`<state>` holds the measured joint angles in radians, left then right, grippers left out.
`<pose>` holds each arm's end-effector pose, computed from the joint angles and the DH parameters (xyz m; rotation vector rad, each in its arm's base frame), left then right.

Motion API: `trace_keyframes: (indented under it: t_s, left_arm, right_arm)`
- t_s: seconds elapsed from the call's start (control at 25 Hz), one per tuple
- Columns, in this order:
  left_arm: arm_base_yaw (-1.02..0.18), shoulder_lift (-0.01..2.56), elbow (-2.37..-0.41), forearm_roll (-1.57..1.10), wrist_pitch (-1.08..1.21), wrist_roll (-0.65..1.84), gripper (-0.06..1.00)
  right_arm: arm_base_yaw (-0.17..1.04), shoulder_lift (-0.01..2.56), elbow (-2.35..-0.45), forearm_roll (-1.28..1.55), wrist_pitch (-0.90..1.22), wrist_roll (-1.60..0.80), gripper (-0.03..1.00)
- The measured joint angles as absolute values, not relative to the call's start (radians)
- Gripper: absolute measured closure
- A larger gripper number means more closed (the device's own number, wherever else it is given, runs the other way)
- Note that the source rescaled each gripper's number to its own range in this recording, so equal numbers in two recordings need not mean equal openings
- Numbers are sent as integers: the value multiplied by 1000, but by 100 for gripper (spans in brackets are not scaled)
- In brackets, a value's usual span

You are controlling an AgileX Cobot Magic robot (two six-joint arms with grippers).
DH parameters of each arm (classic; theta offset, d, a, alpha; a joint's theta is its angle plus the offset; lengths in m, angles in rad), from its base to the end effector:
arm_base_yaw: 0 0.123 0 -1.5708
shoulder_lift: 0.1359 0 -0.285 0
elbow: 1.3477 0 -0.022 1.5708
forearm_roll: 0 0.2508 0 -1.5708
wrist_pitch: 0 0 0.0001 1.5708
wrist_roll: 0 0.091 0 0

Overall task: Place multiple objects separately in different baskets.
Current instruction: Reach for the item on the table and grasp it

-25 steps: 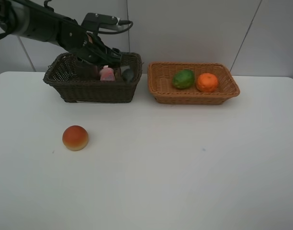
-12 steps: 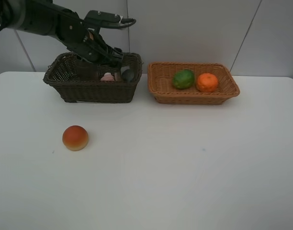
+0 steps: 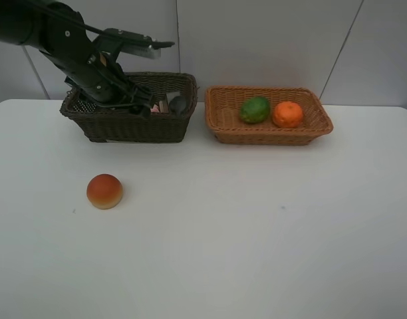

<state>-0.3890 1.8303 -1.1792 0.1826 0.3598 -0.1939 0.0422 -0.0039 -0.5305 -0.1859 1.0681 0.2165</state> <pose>0.3618 -0.1420 0.1983 0.4267 2.4519 -0.0942 -0.0096 -0.0152 0.2862 0.1875 1.9954 -0.0557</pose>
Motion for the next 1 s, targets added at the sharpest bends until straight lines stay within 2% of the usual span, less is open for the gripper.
trace_keyframes:
  t_s: [0.28, 0.6, 0.84, 1.0]
  left_arm:
    - [-389, 1692, -1036, 121, 481, -195, -5]
    - [-389, 1680, -1027, 5, 743, -172, -5]
    - [-389, 1680, -1008, -49, 798, -171, -5]
    - [-389, 1676, -937, -52, 741, -171, -5]
  right_arm:
    - [42, -4, -531, -186, 1068, 216, 15]
    - [42, -4, -531, -186, 1068, 216, 15]
    - [42, -4, -531, -186, 1068, 216, 15]
    - [42, -4, -531, -186, 1068, 216, 15]
